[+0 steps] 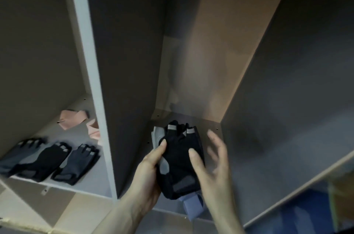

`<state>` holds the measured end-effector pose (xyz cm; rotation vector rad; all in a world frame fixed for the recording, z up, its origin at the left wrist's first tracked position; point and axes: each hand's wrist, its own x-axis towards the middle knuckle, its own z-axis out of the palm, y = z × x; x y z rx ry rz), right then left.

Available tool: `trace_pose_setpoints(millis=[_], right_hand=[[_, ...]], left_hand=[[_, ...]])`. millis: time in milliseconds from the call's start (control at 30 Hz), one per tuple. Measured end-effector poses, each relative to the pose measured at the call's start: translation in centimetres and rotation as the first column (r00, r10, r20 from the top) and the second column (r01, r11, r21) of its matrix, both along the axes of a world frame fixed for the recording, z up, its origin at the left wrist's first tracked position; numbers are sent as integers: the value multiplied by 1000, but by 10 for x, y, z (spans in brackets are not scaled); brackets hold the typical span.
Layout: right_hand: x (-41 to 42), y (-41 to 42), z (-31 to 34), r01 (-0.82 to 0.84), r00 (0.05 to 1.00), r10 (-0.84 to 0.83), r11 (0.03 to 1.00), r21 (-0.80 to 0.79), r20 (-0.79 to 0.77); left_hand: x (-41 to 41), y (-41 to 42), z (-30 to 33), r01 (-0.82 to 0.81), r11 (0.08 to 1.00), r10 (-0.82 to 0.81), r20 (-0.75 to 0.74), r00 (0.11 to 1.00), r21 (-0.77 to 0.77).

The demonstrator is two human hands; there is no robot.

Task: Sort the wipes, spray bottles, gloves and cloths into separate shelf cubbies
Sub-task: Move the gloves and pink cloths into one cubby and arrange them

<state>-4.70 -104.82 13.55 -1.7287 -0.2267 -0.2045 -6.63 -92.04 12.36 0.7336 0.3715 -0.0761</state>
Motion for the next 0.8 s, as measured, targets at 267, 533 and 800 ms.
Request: trace_pose_setpoints(millis=[267, 533, 800], right_hand=[[-18, 45, -7, -205, 742, 464, 845, 494, -485], [-46, 91, -32, -203, 597, 544, 813, 545, -590], [-73, 173, -56, -67, 706, 339, 906, 419, -622]], left_hand=[[-52, 37, -10, -169, 954, 149, 95, 984, 249], [-96, 82, -37, -215, 705, 168, 135, 977, 676], [-121, 166, -60, -61, 777, 47, 39, 998, 627]])
